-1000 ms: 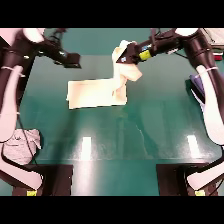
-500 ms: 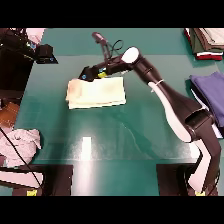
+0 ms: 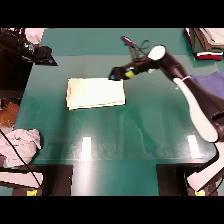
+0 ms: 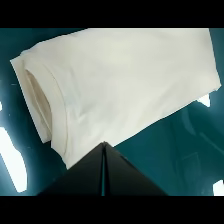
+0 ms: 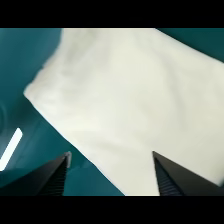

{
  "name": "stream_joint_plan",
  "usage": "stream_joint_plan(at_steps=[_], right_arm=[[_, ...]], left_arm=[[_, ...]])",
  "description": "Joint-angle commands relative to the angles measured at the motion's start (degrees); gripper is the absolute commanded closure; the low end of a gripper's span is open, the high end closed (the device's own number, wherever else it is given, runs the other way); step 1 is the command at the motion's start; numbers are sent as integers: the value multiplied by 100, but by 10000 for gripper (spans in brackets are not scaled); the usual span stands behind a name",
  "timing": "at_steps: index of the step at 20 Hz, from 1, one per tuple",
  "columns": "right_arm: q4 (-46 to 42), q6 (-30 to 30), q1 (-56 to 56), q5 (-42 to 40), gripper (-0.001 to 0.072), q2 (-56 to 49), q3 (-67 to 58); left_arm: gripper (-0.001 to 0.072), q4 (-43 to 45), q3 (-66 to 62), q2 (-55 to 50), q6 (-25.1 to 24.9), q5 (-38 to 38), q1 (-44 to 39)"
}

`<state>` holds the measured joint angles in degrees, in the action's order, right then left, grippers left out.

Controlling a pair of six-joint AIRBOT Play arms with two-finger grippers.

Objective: Fold the shirts.

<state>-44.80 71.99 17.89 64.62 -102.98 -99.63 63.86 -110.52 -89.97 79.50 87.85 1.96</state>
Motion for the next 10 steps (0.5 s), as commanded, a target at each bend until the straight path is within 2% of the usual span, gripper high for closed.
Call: stream_joint_plan(at_steps=[1,6,10], right_arm=[[109,223,-844,516,16,179,826],[1093,267,-979,470,21,-372,1355],[1838,254,-586,-42,50,-824,1353]], left_arm=[[681,-2,-4,4,2,11,4],[680,-4,-2,4,2,11,4],[681,-26,0,2,2,26,4]])
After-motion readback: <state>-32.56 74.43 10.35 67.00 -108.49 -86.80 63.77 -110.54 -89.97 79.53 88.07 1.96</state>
